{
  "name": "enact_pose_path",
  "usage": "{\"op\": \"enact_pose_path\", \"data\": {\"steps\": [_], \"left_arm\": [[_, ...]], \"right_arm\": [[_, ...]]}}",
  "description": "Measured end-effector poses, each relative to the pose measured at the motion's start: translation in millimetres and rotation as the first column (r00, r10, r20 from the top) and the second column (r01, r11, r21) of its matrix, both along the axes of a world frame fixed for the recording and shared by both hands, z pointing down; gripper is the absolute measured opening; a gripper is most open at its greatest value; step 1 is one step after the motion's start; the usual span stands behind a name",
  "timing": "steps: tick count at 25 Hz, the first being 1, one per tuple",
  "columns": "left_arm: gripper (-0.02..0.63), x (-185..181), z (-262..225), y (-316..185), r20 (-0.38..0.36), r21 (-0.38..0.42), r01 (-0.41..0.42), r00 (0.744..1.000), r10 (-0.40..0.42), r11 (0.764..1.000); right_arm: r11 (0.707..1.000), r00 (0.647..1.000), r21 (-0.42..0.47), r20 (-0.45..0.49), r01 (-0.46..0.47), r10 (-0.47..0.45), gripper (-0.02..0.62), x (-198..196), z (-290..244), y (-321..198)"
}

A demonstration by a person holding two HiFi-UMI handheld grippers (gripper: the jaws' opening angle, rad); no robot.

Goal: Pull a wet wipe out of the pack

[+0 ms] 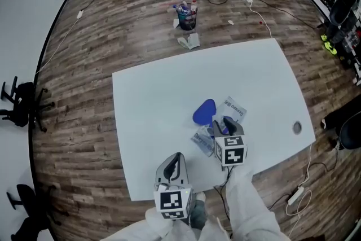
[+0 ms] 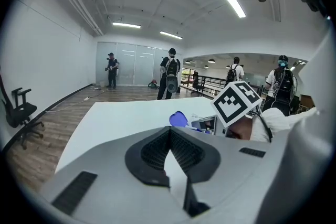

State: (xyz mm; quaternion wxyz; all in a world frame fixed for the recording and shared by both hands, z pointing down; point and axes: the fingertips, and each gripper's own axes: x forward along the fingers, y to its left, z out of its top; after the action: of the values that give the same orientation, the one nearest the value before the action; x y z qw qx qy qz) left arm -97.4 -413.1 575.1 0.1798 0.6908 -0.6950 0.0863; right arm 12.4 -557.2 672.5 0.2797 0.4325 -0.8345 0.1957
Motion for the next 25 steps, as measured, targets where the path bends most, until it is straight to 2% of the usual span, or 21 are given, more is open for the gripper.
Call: {"op": "enact_pose_path", "data": {"steps": [15, 25], "left_arm": [[0.001, 4.0, 3.7, -1.5, -0.002, -0.006, -0.011, 1.000, 0.011, 1.000], [0.000, 1.6, 1.6, 3.7, -0.020, -0.009, 0.003, 1.000, -0.003, 1.000]], "right_arm": [[0.999, 0.994, -0.006, -0.098, 0.039, -0.040, 0.124, -2.4, 8.2, 5.9], [0.999, 0.990, -0.007, -0.134, 0.033, -0.033, 0.075, 0.1, 7.0, 8.3]]}}
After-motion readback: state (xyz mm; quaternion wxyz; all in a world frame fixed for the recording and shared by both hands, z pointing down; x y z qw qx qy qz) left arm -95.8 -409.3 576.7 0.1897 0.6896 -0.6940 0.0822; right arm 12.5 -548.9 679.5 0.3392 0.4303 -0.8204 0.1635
